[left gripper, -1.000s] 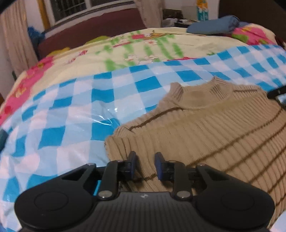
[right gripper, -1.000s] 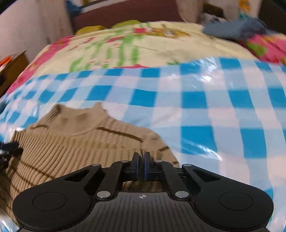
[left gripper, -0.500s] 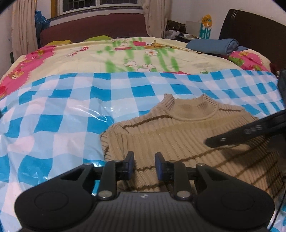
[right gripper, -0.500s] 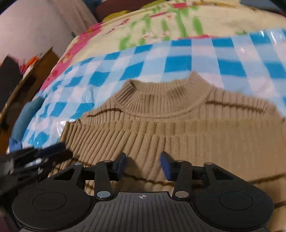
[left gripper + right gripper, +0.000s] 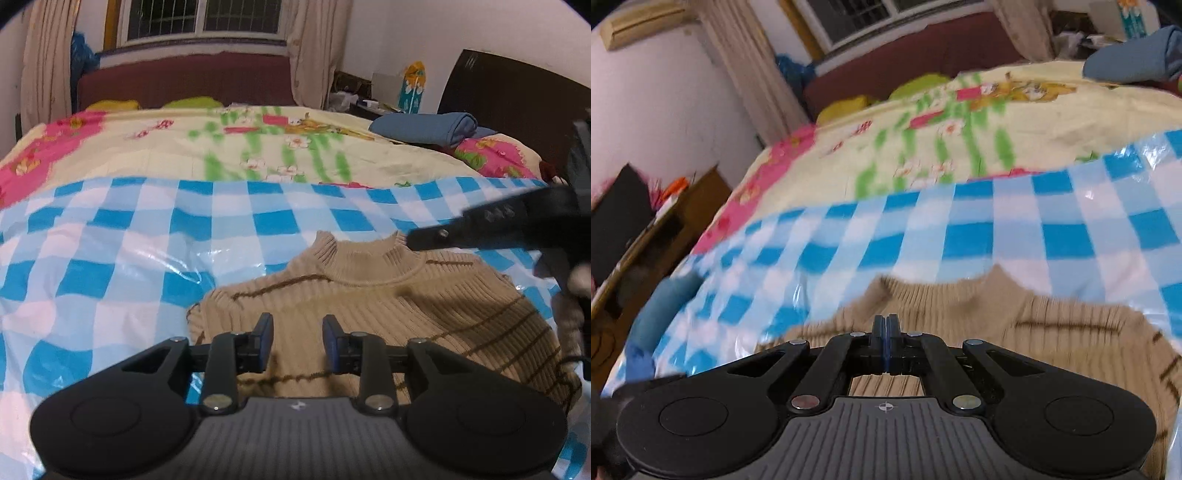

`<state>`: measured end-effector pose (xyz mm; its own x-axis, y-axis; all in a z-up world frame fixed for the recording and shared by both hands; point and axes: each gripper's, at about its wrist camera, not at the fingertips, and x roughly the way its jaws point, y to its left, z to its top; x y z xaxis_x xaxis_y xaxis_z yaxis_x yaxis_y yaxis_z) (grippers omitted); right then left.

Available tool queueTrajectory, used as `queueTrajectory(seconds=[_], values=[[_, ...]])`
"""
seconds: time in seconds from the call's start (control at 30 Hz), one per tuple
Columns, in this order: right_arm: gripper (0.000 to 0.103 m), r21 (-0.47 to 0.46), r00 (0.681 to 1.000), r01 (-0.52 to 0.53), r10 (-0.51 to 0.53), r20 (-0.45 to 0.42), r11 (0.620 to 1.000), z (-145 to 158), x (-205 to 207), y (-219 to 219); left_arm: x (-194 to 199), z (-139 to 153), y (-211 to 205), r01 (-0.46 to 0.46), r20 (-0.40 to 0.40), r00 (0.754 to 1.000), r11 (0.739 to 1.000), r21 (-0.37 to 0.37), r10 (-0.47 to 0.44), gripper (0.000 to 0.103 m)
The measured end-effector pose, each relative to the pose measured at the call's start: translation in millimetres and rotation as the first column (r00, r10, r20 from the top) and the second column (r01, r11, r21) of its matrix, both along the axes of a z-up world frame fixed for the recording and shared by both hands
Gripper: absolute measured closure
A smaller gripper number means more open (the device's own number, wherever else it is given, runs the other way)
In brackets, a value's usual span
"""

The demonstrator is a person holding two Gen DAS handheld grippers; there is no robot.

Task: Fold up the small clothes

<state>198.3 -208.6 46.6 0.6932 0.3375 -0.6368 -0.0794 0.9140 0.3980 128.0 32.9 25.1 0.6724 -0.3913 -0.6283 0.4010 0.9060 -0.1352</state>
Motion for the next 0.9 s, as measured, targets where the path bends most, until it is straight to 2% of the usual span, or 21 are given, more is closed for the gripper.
queueTrajectory(seconds=[0.07, 0.1, 0.17, 0.23, 0.3, 0.33, 0.37, 0.43, 0.47, 0.5, 0.53, 0.6, 0.73, 0.77, 0.87, 0.9], values=[[0.101, 0.016, 0.999, 0.003, -0.003, -0.045, 1.0, -8.1, 5.5, -3.0, -2.3, -4.0, -2.9, 0.015, -0.016, 1.0, 1.0, 0.008, -0.015, 0.067], [0.094, 0.015, 0.997, -0.013, 0.014, -0.071, 1.0, -10.3, 4.2, -2.8, -4.8, -5.5, -2.4, 0.027, -0.022, 0.999, 1.0, 0.007, -0.027, 0.067], [0.093, -0.012, 0.994, -0.027, 0.025, -0.109, 1.0, -12.0, -5.6, 1.4, -9.8, -9.1, 0.5, 0.025, -0.025, 0.999, 0.999, 0.021, -0.024, 0.067], [0.082, -0.024, 0.986, -0.042, 0.038, -0.165, 0.999, -17.3, -11.2, 8.2, -11.5, -12.8, 5.2, 0.008, -0.039, 0.999, 1.0, 0.009, -0.007, 0.067], [0.056, -0.029, 0.975, -0.062, 0.055, -0.217, 0.998, -28.3, -12.0, 18.3, -11.1, -16.4, 9.2, -0.012, -0.061, 0.998, 1.0, -0.013, 0.012, 0.067], [0.054, -0.053, 0.971, -0.068, 0.054, -0.232, 0.996, -34.9, -10.6, 24.8, -11.0, -17.5, 10.5, -0.02, -0.07, 0.997, 1.0, -0.02, 0.018, 0.067], [0.055, -0.081, 0.971, -0.073, 0.053, -0.233, 0.994, -41.0, -10.0, 30.8, -11.4, -17.8, 10.8, -0.018, -0.074, 0.997, 1.0, -0.02, 0.017, 0.066], [0.074, -0.116, 0.98, -0.053, 0.029, -0.198, 0.992, -46.6, -10.1, 33.5, -14.0, -16.3, 10.5, -0.009, -0.066, 0.998, 1.0, -0.007, 0.008, 0.066], [0.093, -0.096, 0.98, -0.036, 0.016, -0.2, 0.995, -47.3, -9.2, 29.7, -15.3, -14.8, 10.7, -0.002, -0.06, 0.998, 1.0, -0.001, 0.002, 0.066], [0.097, -0.058, 0.98, -0.027, 0.015, -0.198, 0.998, -45.8, -8.5, 25.0, -16.0, -13.5, 11.0, 0.004, -0.057, 0.998, 1.0, 0.0, -0.004, 0.066], [0.097, -0.033, 0.982, -0.025, 0.019, -0.187, 0.999, -42.3, -9.7, 22.1, -16.6, -12.2, 11.6, 0.007, -0.052, 0.999, 1.0, -0.003, -0.008, 0.066], [0.097, -0.045, 0.989, -0.036, 0.029, -0.142, 0.998, -30.6, -15.3, 22.2, -16.1, -9.9, 12.4, 0.0, -0.044, 0.999, 1.0, -0.013, -0.001, 0.066], [0.098, 0.011, 0.998, -0.018, 0.018, -0.053, 1.0, -4.5, -17.0, 16.6, -15.5, 0.0, 13.4, -0.02, -0.001, 1.0, 0.997, -0.069, 0.02, 0.065], [0.103, 0.02, 1.0, 0.001, 0.0, -0.028, 1.0, -0.4, -14.9, 14.8, -15.1, 1.9, 11.8, -0.02, 0.014, 1.0, 0.997, -0.075, 0.022, 0.064], [0.103, -0.002, 0.998, 0.057, -0.057, 0.001, 0.998, -5.3, -0.2, 11.5, -10.3, -2.3, 3.1, -0.015, 0.037, 0.999, 0.999, -0.047, 0.017, 0.061], [0.103, -0.035, 0.998, 0.067, -0.067, -0.002, 0.997, -12.6, 7.3, 12.5, -7.5, -7.6, -0.2, -0.011, 0.031, 0.999, 1.0, -0.025, 0.012, 0.06]])
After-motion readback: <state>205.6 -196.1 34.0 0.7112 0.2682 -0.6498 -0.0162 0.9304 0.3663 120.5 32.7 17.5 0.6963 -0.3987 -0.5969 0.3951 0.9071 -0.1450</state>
